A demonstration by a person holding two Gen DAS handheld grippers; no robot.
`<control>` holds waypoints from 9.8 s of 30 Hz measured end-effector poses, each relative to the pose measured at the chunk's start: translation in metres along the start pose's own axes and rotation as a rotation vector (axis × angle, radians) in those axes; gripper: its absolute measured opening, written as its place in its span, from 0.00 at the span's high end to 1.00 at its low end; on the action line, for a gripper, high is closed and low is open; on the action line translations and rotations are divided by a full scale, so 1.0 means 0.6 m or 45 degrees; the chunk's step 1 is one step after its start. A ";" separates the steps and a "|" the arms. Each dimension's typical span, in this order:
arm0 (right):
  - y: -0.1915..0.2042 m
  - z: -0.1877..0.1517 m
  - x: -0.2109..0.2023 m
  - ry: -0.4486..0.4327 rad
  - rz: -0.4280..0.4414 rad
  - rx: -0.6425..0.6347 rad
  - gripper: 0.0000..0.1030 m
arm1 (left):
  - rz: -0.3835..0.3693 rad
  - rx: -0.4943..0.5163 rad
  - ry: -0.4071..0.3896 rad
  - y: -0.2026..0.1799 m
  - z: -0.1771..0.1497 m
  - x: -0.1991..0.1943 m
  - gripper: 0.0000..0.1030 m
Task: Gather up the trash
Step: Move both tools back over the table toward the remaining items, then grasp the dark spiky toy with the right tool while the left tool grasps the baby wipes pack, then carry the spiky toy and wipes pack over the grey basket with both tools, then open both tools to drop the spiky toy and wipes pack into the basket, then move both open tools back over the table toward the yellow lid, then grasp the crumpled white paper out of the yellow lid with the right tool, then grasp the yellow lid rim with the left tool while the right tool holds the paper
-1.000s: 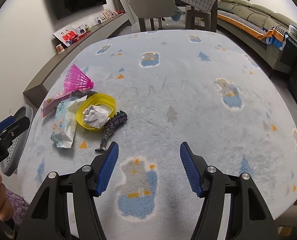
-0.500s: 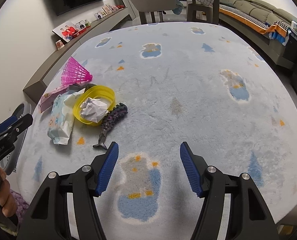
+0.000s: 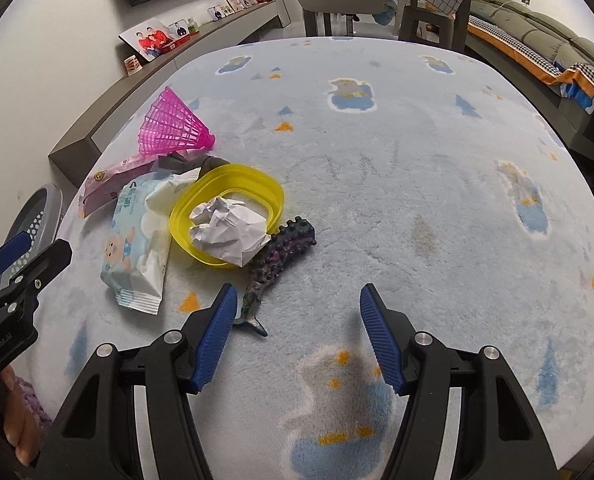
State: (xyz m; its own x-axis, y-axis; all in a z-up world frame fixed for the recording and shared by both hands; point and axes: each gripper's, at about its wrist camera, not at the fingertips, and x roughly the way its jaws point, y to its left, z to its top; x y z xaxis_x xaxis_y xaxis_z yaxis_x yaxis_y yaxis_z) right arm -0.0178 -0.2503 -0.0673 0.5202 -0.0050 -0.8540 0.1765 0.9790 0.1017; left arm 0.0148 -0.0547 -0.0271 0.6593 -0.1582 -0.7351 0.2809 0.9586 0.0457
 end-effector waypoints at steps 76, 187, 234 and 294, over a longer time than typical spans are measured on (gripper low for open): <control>-0.068 -0.021 -0.054 -0.104 0.054 0.131 0.80 | -0.149 0.028 0.172 -0.085 0.022 0.069 0.45; 0.459 0.018 -0.029 -0.106 0.461 -0.561 0.53 | 0.419 -0.463 0.021 0.387 -0.098 -0.111 0.21; 0.057 0.018 -0.082 -0.124 0.074 -0.168 0.47 | 0.101 -0.150 -0.015 0.115 -0.046 -0.097 0.21; -0.063 0.063 -0.064 -0.137 0.085 -0.020 0.74 | -0.040 0.049 -0.001 -0.074 0.000 -0.019 0.12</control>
State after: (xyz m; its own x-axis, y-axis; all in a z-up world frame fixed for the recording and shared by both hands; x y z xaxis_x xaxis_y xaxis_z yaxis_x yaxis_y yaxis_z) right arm -0.0130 -0.2945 -0.0192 0.6173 0.0393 -0.7857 0.1256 0.9810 0.1477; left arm -0.0056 -0.0955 -0.0208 0.6501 -0.1879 -0.7362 0.3277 0.9435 0.0485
